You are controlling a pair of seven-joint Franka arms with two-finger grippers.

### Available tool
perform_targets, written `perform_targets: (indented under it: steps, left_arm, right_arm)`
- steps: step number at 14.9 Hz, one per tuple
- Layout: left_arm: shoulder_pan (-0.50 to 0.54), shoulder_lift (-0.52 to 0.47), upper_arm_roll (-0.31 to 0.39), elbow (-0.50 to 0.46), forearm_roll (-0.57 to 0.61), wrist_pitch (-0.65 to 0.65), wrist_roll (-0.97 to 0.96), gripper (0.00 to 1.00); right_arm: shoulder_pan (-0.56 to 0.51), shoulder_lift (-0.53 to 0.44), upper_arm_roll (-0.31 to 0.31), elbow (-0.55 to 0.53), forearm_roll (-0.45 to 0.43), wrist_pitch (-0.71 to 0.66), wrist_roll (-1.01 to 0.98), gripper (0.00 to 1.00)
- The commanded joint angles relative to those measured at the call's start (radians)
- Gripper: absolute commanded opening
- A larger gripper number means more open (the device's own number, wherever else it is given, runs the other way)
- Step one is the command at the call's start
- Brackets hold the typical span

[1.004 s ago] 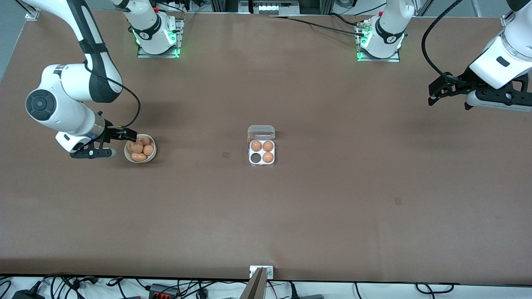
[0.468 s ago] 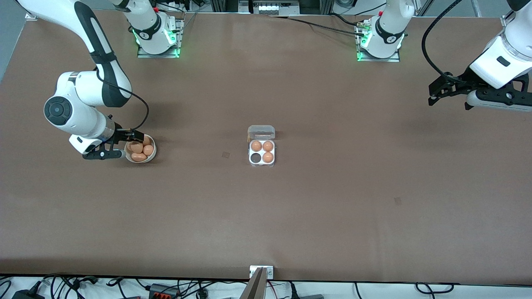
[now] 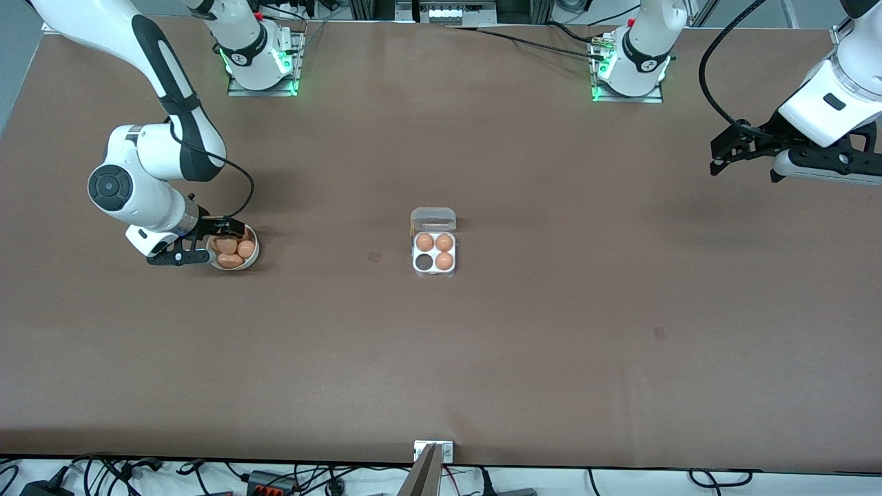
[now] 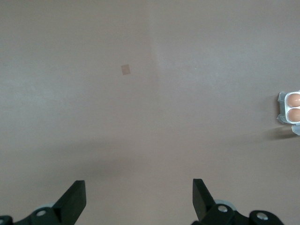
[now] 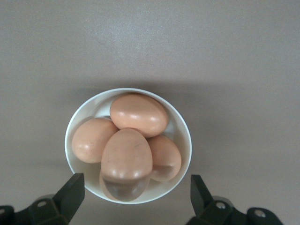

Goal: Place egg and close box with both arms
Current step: 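Lower the right gripper and close it on one brown egg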

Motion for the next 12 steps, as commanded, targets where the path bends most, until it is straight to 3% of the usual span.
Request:
perform_targets:
  steps: [1, 4, 10, 12]
  left_arm:
    - [0.005, 0.013, -0.006, 0.033, 0.009, -0.023, 0.013, 1.0]
    - [0.005, 0.013, -0.005, 0.033, 0.009, -0.023, 0.013, 1.0]
    - [0.004, 0.013, -0.006, 0.033, 0.009, -0.03, 0.013, 1.0]
    - [0.004, 0.013, -0.006, 0.033, 0.009, -0.03, 0.013, 1.0]
  right_arm:
    - [0.001, -0.003, 0.0, -0.015, -0.012, 0.018, -0.001, 0.97]
    - [0.001, -0.003, 0.0, -0.012, -0.012, 0.018, -0.001, 0.8]
    - [0.001, -0.003, 0.0, -0.01, -0.01, 0.018, -0.001, 0.77]
    - [0.002, -0.003, 0.0, -0.01, -0.01, 0.018, 0.0, 0.67]
